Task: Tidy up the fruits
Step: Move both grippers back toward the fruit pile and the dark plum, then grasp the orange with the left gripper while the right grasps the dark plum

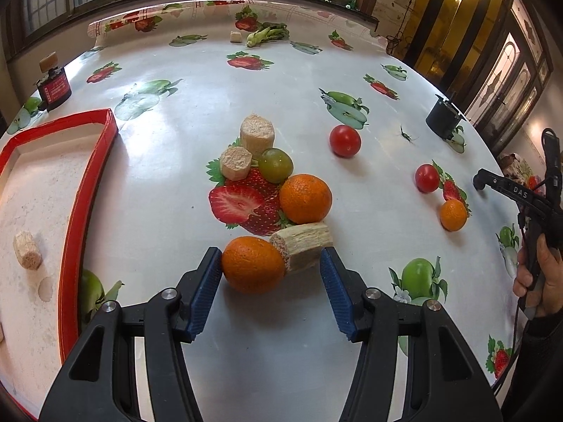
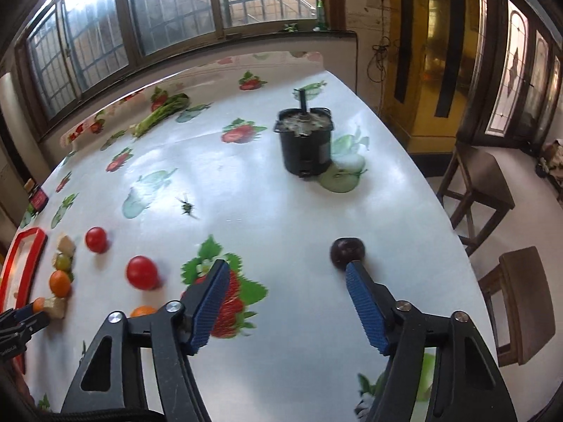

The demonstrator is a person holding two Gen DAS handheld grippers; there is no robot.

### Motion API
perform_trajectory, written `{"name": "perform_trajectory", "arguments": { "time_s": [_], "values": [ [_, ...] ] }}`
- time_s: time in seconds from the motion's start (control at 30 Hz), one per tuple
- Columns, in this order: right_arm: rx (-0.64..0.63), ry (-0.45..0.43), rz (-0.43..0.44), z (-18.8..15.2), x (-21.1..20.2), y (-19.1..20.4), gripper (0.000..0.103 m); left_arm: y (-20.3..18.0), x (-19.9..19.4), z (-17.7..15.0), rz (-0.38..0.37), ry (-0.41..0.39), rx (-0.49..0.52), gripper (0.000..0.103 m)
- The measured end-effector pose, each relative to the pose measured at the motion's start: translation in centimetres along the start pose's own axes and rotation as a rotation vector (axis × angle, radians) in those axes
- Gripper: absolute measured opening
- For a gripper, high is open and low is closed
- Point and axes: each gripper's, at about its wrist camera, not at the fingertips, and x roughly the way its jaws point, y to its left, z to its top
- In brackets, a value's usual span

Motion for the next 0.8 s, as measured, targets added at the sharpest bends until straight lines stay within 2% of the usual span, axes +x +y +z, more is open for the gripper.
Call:
{"name": "perform_trajectory", "arguments": {
  "time_s": [0.13,0.2,0.27,0.3,0.33,0.57,0.63,0.8],
  "values": [
    [0.004,0.033,-0.051,0.6,2.5,-1.1,0.055,0.2,0.3,0.2,-0.028,-0.01,-0.002,0.051],
    [-0.016,0.03,-0.109,0.6,3.3,-1.3,0.052,0.1,0.2,0.2,-0.03,-0.017,0.007,0.048],
    [-0.015,0.019,-0.136,0.5,3.3,-1.6,0.035,0.1,0.0,0.1,-0.044,-0.024,0.016,0.035],
    [-0.013,0.009,-0.132,0.4,3.0,-1.8,0.03,0.1,0.0,0.1,-0.054,-0.024,0.016,0.03],
    [-0.014,0.003,-0.126,0.3,2.6,-1.9,0.025,0.2,-0.1,0.0,-0.059,-0.021,0.014,0.029],
    [-0.045,-0.026,-0.025,-0.6,0.3,0.0,0.024,0.4,-0.9,-0.3,-0.063,-0.036,-0.001,0.028],
    [-0.047,-0.042,0.032,-0.7,-0.9,0.9,0.025,0.4,-1.5,-0.3,-0.067,-0.048,-0.005,0.028],
    [-0.133,-0.072,0.172,-1.4,-3.7,5.8,0.025,0.7,-2.5,-0.5,-0.056,-0.066,-0.027,0.028]
  ]
}}
